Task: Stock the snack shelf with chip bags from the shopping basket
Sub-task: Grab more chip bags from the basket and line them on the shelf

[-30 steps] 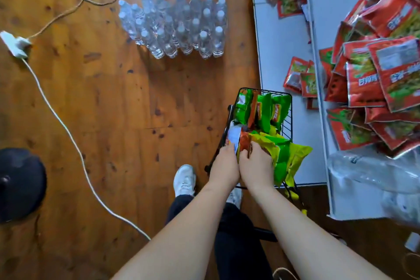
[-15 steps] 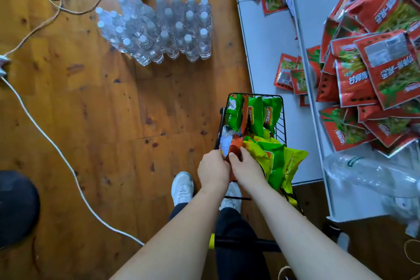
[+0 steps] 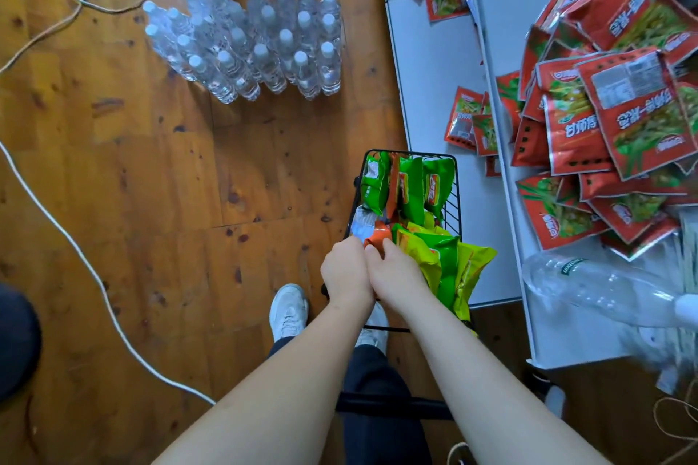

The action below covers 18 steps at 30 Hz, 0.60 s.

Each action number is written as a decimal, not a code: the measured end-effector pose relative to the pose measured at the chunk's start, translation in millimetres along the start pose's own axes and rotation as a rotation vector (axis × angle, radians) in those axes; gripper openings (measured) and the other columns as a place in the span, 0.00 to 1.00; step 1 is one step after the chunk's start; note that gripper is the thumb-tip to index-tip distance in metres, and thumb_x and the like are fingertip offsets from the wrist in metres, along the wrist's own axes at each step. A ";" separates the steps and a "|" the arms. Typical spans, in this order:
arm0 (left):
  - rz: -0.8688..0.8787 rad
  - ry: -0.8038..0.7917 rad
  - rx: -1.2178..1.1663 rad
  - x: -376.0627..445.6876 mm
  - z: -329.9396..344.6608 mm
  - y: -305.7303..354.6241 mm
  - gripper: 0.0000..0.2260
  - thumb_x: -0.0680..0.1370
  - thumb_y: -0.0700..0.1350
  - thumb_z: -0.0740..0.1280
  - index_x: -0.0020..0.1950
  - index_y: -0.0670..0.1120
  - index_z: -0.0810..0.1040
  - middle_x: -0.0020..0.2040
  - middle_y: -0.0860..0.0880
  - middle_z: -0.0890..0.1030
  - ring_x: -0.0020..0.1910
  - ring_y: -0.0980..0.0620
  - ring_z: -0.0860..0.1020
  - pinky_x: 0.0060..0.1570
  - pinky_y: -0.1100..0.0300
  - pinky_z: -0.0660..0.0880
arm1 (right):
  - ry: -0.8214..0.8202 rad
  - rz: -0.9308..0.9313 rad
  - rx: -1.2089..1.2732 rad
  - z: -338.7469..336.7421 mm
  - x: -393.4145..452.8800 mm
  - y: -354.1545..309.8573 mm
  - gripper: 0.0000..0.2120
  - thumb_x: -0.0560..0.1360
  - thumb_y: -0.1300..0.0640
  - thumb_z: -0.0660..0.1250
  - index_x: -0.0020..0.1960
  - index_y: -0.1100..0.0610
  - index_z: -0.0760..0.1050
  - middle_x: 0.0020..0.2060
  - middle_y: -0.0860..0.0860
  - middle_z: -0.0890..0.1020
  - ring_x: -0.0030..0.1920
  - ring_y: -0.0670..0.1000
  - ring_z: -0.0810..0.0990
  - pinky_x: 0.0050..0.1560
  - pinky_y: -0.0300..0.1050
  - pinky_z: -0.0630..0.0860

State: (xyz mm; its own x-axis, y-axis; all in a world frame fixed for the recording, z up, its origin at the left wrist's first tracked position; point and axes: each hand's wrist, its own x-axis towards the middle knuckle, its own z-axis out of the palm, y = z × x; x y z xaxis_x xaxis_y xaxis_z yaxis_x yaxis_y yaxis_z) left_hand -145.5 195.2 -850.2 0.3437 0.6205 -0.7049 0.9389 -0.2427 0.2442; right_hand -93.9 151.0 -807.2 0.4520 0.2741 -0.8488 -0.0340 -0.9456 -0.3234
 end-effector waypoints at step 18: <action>0.037 0.218 -0.019 -50.5 -31.8 -4.5 0.10 0.79 0.46 0.62 0.39 0.46 0.75 0.36 0.48 0.80 0.33 0.48 0.72 0.26 0.59 0.59 | 0.411 -0.156 -0.182 -28.5 -8.4 46.5 0.17 0.78 0.60 0.61 0.67 0.57 0.72 0.56 0.56 0.79 0.56 0.57 0.78 0.49 0.48 0.74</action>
State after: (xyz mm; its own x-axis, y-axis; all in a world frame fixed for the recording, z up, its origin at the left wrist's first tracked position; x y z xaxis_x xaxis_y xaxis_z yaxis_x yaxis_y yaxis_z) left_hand -166.6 188.6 -794.6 0.3719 0.7585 -0.5351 0.9251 -0.2555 0.2809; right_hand -73.9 99.8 -803.1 0.7560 0.3583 -0.5479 0.2030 -0.9240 -0.3241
